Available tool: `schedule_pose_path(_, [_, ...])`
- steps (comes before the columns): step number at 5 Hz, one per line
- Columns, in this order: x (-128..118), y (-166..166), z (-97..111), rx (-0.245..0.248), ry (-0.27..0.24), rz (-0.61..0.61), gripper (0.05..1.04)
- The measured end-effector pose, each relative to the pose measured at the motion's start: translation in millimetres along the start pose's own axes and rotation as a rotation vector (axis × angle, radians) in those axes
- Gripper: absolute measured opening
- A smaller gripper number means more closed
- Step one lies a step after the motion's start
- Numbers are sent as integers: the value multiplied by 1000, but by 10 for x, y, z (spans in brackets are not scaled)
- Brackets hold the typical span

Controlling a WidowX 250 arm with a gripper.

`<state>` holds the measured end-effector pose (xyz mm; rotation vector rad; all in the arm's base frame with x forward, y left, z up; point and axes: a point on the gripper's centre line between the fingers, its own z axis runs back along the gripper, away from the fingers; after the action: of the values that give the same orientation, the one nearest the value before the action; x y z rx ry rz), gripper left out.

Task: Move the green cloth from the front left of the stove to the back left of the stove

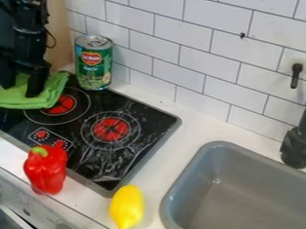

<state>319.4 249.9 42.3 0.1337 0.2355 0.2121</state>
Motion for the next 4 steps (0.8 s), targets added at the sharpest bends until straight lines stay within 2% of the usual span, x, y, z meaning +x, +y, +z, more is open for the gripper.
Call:
schedule_pose_path(1, [-74,-8,77,3,-9,-1,1000])
schedule_pose_path(3, [-287,82,708,62,-192,5,1000])
schedule_pose_path(4, [-540,-55,778,1,-223,-57,1000])
